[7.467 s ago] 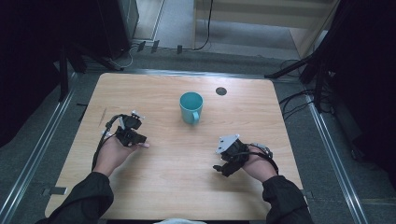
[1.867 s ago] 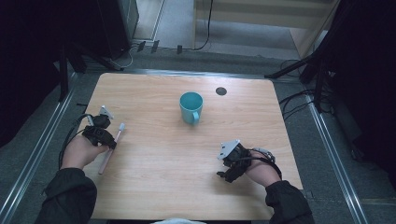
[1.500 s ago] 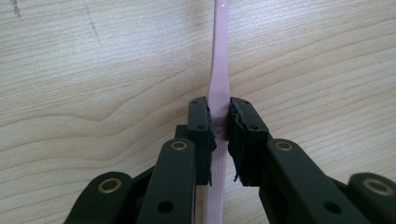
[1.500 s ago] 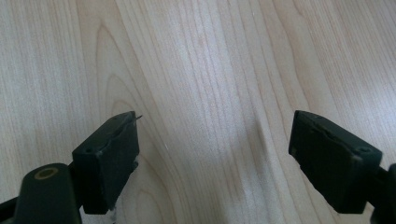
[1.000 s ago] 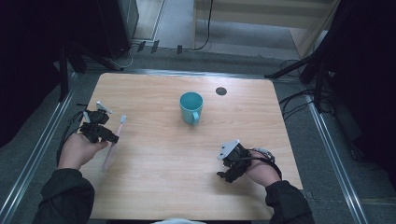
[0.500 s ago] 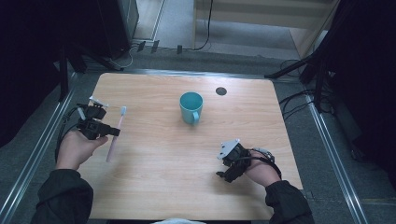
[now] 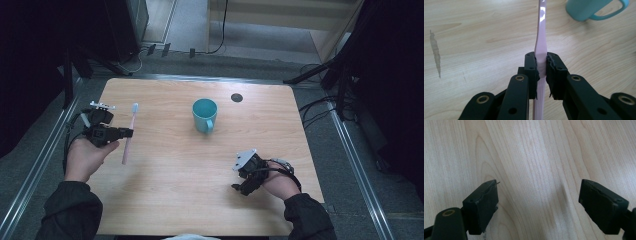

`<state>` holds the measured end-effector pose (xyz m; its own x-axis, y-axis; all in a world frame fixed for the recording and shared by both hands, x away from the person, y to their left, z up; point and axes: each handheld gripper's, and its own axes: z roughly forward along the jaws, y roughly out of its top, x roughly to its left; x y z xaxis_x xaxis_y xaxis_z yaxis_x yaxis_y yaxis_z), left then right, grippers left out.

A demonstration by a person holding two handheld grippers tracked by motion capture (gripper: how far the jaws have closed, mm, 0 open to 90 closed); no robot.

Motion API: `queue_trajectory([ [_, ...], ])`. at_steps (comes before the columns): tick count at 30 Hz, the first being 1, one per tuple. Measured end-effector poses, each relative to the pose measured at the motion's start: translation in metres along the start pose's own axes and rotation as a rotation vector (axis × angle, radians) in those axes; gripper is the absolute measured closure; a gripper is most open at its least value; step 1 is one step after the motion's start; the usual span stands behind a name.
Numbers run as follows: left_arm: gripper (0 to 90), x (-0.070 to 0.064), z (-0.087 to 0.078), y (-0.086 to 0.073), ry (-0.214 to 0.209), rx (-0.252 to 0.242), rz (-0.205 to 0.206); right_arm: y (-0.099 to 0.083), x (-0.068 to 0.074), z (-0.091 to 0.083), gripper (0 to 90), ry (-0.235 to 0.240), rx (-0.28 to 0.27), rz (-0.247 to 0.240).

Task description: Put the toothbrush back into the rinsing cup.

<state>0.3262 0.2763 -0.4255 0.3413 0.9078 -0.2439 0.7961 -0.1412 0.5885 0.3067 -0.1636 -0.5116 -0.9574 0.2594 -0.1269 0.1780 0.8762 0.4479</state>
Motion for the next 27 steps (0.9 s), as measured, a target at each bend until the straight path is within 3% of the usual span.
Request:
queue_trajectory([
  [7,79.3,-0.009,0.0,0.002,-0.042,-0.036,0.032,0.0,0.0,0.0,16.0,-0.002,0.001,-0.003],
  [17,79.3,-0.026,-0.004,0.004,-0.046,-0.115,0.085,0.0,-0.001,0.0,16.0,0.0,-0.004,0.004],
  [22,79.3,-0.031,-0.009,0.006,-0.055,-0.177,0.096,0.0,-0.001,0.0,16.0,0.002,0.001,0.003],
  [27,79.3,-0.037,-0.012,0.008,-0.061,-0.2,0.107,0.0,0.0,0.001,16.0,0.008,0.004,0.004],
])
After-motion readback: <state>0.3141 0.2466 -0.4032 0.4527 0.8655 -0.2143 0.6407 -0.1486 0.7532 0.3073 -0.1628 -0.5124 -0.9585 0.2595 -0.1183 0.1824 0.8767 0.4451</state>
